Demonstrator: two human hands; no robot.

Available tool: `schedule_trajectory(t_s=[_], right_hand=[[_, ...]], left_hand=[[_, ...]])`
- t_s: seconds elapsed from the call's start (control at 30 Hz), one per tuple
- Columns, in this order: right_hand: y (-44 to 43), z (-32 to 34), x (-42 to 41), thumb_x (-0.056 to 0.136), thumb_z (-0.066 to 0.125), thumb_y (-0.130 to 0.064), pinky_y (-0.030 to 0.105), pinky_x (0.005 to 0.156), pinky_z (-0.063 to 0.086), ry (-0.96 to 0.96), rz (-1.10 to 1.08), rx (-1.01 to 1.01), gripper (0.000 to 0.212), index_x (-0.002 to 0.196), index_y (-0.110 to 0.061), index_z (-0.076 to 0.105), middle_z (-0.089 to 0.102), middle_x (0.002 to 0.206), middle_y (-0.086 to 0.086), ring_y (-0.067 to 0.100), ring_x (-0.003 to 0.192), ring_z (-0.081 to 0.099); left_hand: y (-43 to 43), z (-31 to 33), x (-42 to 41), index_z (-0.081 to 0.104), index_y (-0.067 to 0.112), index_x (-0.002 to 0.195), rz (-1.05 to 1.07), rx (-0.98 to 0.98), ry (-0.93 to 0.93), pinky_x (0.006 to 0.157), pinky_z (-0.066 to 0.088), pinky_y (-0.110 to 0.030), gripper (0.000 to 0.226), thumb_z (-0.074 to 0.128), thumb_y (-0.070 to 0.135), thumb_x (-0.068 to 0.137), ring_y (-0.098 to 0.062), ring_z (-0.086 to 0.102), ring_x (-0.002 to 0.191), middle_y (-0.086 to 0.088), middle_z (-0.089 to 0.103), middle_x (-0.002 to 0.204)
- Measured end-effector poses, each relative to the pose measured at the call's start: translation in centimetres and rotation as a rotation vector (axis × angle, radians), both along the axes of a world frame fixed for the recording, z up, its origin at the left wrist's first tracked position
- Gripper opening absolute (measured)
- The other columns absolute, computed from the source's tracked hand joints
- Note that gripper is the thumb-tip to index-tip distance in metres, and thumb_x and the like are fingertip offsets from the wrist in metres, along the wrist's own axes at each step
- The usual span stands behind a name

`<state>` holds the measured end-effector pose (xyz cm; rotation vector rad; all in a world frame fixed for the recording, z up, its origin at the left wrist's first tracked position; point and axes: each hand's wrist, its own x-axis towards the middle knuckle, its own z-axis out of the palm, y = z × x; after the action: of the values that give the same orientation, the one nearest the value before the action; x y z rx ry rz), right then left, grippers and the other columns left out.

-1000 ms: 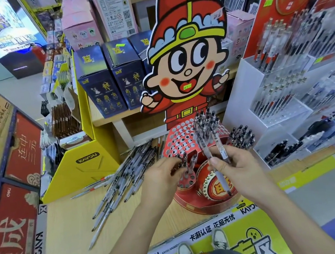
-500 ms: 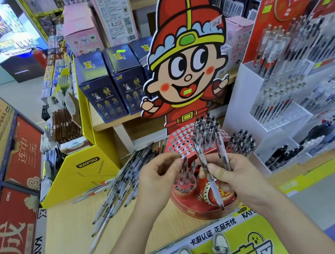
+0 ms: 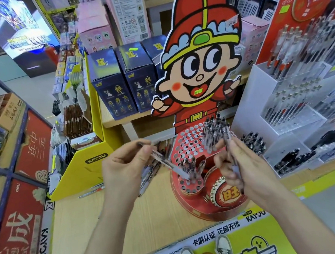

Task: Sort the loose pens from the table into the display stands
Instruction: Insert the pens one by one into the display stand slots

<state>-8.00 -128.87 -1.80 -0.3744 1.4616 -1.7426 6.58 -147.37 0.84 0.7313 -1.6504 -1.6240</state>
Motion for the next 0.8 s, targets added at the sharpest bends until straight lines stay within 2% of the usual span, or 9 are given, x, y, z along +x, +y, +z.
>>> schedule_trajectory(t_s=[0.13, 0.3, 0.5, 0.67, 0.73, 0.8], right_hand=[[0.0, -0.4, -0.5, 0.098, 0.045, -0.023, 0.028, 0.061, 0.04, 0.116, -0.069, 0.019, 0.026, 0.097, -0.015, 0.07, 0.053, 0.076, 0.003, 0.016, 0.066, 0.046], [-0.2, -0.5, 0.2, 0.099, 0.042, -0.012, 0.027, 0.062, 0.042, 0.105, -0.077, -0.046, 0.026, 0.106, -0.01, 0.067, 0.055, 0.073, 0.004, 0.016, 0.066, 0.049], [0.2, -0.6, 0.3, 0.097, 0.045, -0.014, 0.026, 0.064, 0.046, 0.07, -0.081, -0.064, 0.024, 0.107, -0.007, 0.065, 0.057, 0.074, 0.005, 0.018, 0.068, 0.052], [0.5, -0.6, 0.4, 0.091, 0.049, -0.019, 0.028, 0.073, 0.052, 0.061, -0.089, -0.055, 0.025, 0.107, -0.007, 0.065, 0.064, 0.077, 0.007, 0.021, 0.075, 0.063], [0.7, -0.7, 0.5, 0.088, 0.052, -0.022, 0.03, 0.077, 0.051, 0.088, -0.087, -0.032, 0.027, 0.108, -0.009, 0.066, 0.067, 0.081, 0.008, 0.021, 0.081, 0.065], [0.7, -0.8, 0.5, 0.086, 0.055, -0.023, 0.032, 0.08, 0.051, 0.099, -0.095, -0.019, 0.027, 0.106, -0.013, 0.07, 0.07, 0.086, 0.007, 0.021, 0.085, 0.066]], left_hand=[[-0.1, -3.1, 0.2, 0.073, 0.019, 0.084, 0.015, -0.075, -0.138, 0.069, 0.052, -0.015, 0.018, 0.069, 0.001, 0.081, -0.009, 0.07, 0.079, 0.003, 0.075, 0.079], [0.7, -5.8, -0.2, 0.072, 0.03, 0.082, 0.008, -0.133, -0.242, 0.073, 0.051, -0.013, 0.027, 0.071, 0.004, 0.083, -0.001, 0.067, 0.08, 0.016, 0.073, 0.079], [1.1, -7.0, -0.6, 0.07, 0.037, 0.081, -0.033, -0.237, -0.296, 0.071, 0.048, -0.01, 0.028, 0.072, 0.009, 0.082, 0.003, 0.065, 0.078, 0.025, 0.07, 0.078], [1.2, -7.7, -0.9, 0.07, 0.038, 0.083, -0.075, -0.273, -0.326, 0.071, 0.047, -0.01, 0.027, 0.071, 0.011, 0.083, 0.003, 0.066, 0.081, 0.025, 0.071, 0.08], [1.2, -7.9, -1.1, 0.071, 0.039, 0.086, -0.115, -0.343, -0.328, 0.075, 0.05, -0.012, 0.026, 0.071, 0.013, 0.083, 0.004, 0.066, 0.084, 0.025, 0.071, 0.083], [1.3, -8.4, -1.2, 0.075, 0.028, 0.095, -0.153, -0.489, -0.35, 0.081, 0.05, -0.012, 0.017, 0.072, 0.018, 0.082, 0.005, 0.064, 0.089, 0.016, 0.073, 0.091]])
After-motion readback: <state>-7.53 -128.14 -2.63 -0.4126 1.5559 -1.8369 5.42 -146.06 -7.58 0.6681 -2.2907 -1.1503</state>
